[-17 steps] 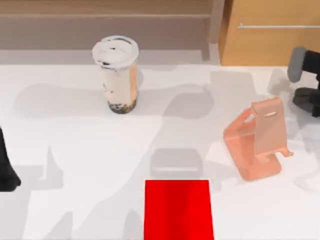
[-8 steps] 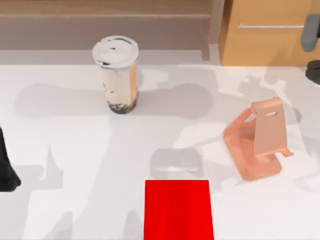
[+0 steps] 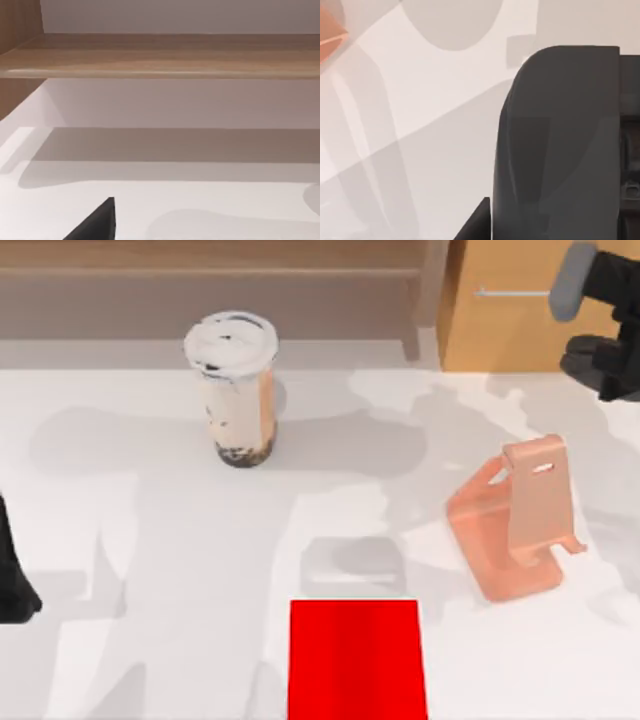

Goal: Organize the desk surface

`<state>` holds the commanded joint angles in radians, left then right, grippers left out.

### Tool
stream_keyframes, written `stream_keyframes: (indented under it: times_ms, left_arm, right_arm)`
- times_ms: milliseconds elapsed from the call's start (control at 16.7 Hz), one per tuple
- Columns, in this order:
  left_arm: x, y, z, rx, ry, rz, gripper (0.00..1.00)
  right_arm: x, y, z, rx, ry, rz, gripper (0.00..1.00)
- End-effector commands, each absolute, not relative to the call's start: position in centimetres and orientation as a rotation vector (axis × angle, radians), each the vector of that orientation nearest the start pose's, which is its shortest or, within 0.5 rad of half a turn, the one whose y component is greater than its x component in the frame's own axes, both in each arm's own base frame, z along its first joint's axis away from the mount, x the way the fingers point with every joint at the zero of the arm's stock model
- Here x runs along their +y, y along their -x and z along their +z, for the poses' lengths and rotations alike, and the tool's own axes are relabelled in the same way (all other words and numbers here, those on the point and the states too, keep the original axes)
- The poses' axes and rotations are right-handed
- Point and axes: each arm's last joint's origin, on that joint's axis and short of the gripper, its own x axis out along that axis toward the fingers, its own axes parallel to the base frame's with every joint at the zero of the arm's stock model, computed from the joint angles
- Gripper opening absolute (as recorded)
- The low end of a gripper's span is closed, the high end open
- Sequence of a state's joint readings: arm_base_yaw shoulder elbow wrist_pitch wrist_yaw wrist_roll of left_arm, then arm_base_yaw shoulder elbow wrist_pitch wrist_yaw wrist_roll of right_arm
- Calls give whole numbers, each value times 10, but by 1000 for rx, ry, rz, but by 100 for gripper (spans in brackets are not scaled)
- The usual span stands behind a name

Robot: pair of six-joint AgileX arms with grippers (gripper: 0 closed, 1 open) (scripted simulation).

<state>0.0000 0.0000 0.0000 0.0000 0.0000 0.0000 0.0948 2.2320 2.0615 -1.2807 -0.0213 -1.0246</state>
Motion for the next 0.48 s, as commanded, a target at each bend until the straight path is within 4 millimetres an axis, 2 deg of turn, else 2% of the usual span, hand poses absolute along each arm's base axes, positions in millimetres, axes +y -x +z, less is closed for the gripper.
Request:
stream_keyframes:
  times_ms: [240,480]
  left_arm:
    - [-1,-106,160,0,0,0,100]
    - [-1,-106,160,0,0,0,100]
  right_arm:
    - [123,-437,238,1167,792,765,0]
    - [193,-408,227,1167,649,724,0]
